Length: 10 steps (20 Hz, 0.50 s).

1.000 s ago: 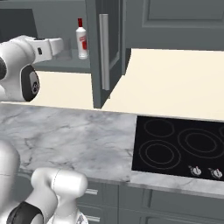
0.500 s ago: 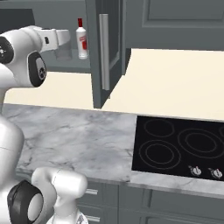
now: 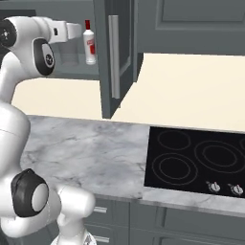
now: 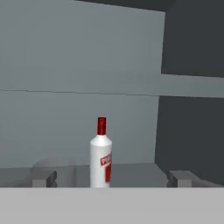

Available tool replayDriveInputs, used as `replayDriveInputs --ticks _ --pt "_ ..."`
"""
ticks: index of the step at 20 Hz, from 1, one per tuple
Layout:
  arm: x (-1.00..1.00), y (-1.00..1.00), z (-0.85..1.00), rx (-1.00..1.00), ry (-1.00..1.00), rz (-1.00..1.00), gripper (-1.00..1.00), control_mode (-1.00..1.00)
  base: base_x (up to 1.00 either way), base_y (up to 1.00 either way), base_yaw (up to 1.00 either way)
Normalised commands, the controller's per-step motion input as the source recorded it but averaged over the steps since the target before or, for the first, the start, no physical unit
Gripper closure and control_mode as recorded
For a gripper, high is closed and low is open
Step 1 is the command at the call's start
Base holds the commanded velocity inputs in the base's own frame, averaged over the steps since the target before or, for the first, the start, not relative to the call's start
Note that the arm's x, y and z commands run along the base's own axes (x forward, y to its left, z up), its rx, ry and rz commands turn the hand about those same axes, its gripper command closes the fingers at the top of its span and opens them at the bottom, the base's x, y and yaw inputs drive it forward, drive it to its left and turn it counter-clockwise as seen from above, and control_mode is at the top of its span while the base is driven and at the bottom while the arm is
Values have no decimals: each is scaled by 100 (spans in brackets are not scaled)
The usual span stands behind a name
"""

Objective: There is a bowl on the dining counter. Grab a lemon wedge from the fridge and place it in the bowl. Then get the liquor bottle and glass cup from the cabinet and place them next to the bowl.

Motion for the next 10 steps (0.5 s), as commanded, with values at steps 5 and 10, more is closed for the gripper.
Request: replayDriveInputs --ticks 5,10 --pt "47 0 7 6 3 -9 -100 -100 0 0 0" --pt "47 0 -3 3 -1 -3 -100 -100 0 0 0"
